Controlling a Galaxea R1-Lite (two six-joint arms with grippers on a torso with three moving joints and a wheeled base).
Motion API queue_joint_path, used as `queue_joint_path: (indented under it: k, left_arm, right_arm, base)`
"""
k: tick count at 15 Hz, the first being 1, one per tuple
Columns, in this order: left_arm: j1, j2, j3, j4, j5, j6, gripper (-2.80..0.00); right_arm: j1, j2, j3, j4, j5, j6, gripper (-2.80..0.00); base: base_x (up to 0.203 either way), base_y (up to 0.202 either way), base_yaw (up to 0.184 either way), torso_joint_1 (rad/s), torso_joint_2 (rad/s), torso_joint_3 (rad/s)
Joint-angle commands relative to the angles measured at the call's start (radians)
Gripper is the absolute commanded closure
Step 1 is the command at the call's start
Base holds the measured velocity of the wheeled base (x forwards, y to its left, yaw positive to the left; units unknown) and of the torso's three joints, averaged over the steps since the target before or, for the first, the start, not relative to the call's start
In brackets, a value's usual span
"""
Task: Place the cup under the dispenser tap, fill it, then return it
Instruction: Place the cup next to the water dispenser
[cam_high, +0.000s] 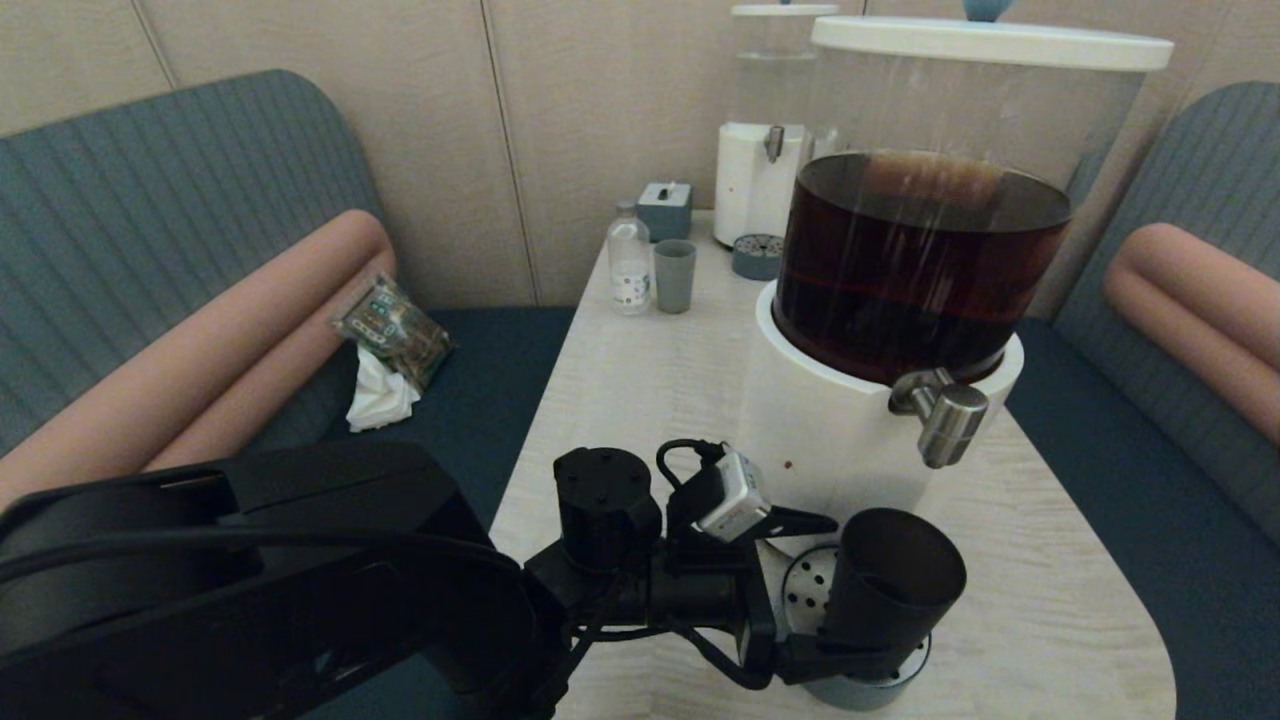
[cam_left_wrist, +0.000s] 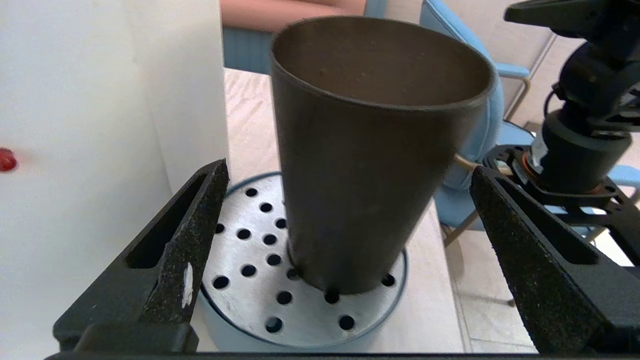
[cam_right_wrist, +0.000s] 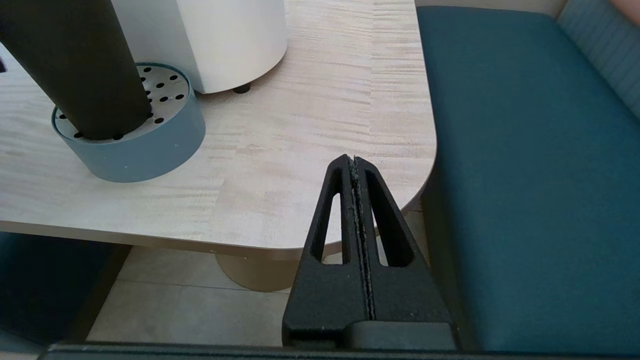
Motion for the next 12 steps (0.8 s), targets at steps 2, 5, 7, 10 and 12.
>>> queue_joint_path:
  k: [2,5,7,10,12]
  left_arm:
    - [0.000,0.015,-0.031,-0.007,-0.003,-0.008,-2.80]
    - [0.000,0.022,-0.041,-0.002,-0.003,-0.008,-2.80]
    - [0.000,0.022,-0.047,0.007,0.007,-0.006,-2.80]
    - [0.000,0.031,-0.070,0.014,0.018,-0.006,-2.80]
    - [0.000,0.038,-0.086,0.016,0.020,-0.006,-2.80]
  right_arm:
    - [0.000,0.001,0.000,0.001,0.000,0.001,0.00]
    - [0.000,0.001,0.000,0.001,0.000,0.001,0.00]
    - [0.000,0.001,0.000,0.001,0.000,0.001,0.00]
    - [0.000,0.001,0.000,0.001,0.000,0.001,0.00]
    - [0.000,0.001,0.000,0.001,0.000,0.001,0.00]
  base:
    - [0.000,0.000,0.000,0.000,0.00,0.000]
    - [0.000,0.000,0.000,0.000,0.00,0.000]
    - [0.000,0.000,0.000,0.000,0.00,0.000]
    - [0.000,0.000,0.000,0.000,0.00,0.000]
    - [0.000,0.000,0.000,0.000,0.00,0.000]
